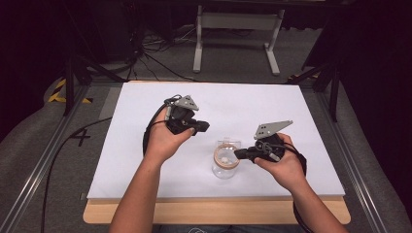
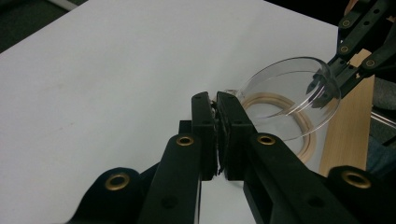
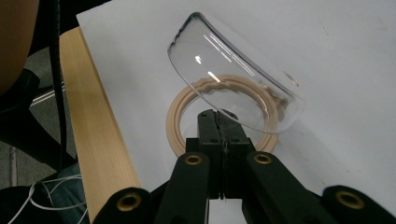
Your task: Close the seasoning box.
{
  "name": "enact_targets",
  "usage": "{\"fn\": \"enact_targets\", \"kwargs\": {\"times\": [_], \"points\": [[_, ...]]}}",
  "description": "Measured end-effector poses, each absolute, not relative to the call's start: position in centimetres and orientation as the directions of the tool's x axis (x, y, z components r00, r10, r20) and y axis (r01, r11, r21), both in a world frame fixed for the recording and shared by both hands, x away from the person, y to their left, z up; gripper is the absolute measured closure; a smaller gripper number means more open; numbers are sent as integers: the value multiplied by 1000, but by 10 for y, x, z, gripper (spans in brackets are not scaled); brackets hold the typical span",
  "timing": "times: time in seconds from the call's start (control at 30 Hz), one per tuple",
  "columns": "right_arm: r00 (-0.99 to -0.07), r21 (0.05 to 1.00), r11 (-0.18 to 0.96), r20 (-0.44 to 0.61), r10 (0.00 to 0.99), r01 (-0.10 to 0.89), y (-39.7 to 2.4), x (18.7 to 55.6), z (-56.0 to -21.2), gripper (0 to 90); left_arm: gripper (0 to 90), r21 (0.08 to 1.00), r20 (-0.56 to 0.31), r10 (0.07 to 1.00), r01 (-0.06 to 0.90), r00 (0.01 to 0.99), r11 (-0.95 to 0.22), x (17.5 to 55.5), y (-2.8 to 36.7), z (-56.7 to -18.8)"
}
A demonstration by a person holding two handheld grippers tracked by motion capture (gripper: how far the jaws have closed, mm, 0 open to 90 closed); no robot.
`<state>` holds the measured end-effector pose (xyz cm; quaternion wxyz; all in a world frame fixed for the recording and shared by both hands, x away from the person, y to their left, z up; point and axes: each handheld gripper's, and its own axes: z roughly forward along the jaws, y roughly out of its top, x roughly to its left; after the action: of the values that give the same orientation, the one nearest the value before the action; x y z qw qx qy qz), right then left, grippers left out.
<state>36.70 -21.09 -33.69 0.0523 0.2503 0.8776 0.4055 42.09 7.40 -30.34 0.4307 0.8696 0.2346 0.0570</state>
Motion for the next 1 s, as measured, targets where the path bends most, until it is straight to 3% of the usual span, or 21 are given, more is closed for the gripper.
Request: {"fn": "enact_targets", "kwargs": {"times": [1.0], "points": [[-879,643,634,136,457,429,-211,358,-350,899,830,756,-128,508,415,852,-506,413,95,-312]]}}
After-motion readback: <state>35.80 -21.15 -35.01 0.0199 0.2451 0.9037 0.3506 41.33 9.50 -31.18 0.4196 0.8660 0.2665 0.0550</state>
